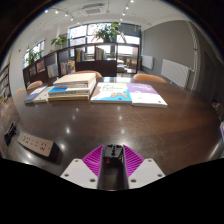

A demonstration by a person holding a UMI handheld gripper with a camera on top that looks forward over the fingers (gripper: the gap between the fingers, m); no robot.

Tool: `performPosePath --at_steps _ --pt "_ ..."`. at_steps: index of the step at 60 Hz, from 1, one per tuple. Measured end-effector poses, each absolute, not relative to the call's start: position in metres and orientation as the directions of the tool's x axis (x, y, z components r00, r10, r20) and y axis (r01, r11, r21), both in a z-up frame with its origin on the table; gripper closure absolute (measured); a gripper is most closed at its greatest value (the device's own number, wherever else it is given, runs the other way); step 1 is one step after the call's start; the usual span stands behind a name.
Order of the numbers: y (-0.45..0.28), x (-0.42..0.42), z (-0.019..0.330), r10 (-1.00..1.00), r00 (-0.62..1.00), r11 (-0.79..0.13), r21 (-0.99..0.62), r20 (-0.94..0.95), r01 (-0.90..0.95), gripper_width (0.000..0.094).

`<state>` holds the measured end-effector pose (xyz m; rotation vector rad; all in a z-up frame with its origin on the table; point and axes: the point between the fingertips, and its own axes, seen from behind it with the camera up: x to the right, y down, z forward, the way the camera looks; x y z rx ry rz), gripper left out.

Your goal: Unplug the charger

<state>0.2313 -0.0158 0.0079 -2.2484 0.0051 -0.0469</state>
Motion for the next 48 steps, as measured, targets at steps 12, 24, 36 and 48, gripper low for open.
performPosePath --at_steps 12,24,36,48 --pt "-0.022 0.217 0.09 -0.033 0.999 -0.53 -0.848 0.023 0.002 0.0287" --pt "-0.067 0.197 0.223 -0.054 0.998 -0.392 -0.92 0.045 0.02 0.0196" --pt "-0.154 0.171 0.271 -0.058 0.998 -0.362 -0.932 0.032 0.009 0.0188" --pt "-0.232 0.155 0.253 -0.053 0.997 -0.424 -0.906 0.048 0.021 0.0188"
